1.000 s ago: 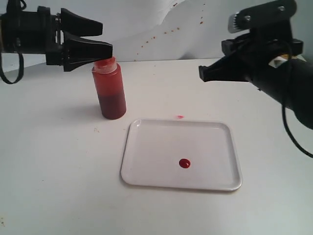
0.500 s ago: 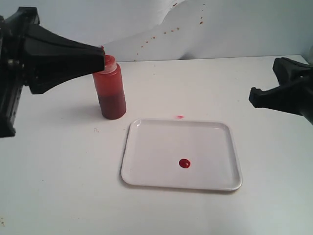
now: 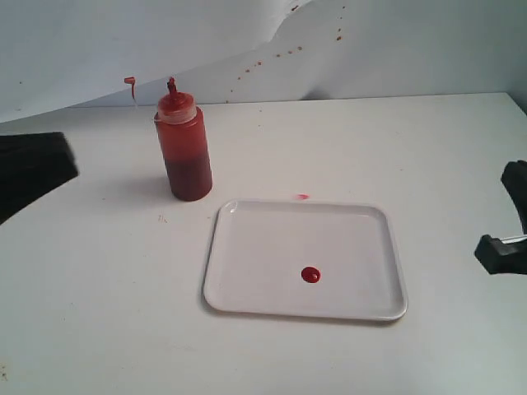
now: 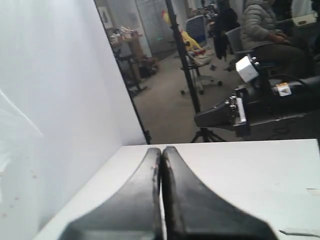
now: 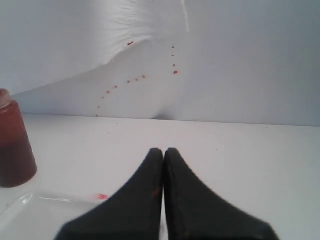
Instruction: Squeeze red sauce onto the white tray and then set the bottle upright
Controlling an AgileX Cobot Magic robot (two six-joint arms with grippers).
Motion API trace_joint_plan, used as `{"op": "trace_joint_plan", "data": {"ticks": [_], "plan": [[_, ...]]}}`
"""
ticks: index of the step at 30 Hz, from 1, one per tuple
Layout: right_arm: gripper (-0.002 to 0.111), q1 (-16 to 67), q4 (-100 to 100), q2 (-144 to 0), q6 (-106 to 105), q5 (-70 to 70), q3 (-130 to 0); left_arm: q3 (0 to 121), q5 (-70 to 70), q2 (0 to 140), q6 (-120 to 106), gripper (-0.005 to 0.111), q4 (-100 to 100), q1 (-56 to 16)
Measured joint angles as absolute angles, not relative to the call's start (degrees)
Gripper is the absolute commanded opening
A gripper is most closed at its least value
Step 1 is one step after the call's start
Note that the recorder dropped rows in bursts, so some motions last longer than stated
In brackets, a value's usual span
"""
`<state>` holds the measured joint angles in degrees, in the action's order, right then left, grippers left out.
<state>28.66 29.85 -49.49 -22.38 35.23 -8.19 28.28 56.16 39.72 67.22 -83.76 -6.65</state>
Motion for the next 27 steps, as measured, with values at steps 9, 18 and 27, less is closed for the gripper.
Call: {"op": "trace_joint_plan", "data": {"ticks": [9,18,27], "plan": [[0.000,28.66,29.85,-43.50,-22.05,35.23,-6.93,26.80,53.40,23.35,67.12,0.000,-83.24,-6.65],[0.000,28.66,29.85,-43.47,-21.92,35.23,-6.93,26.80,56.04,16.09,67.01,0.000,-83.11,-6.65],[0.000,28.66,29.85,-43.47,-21.92,35.23,-6.93,26.80,55.87,15.21,66.76,0.000,-83.14,-6.65]]}}
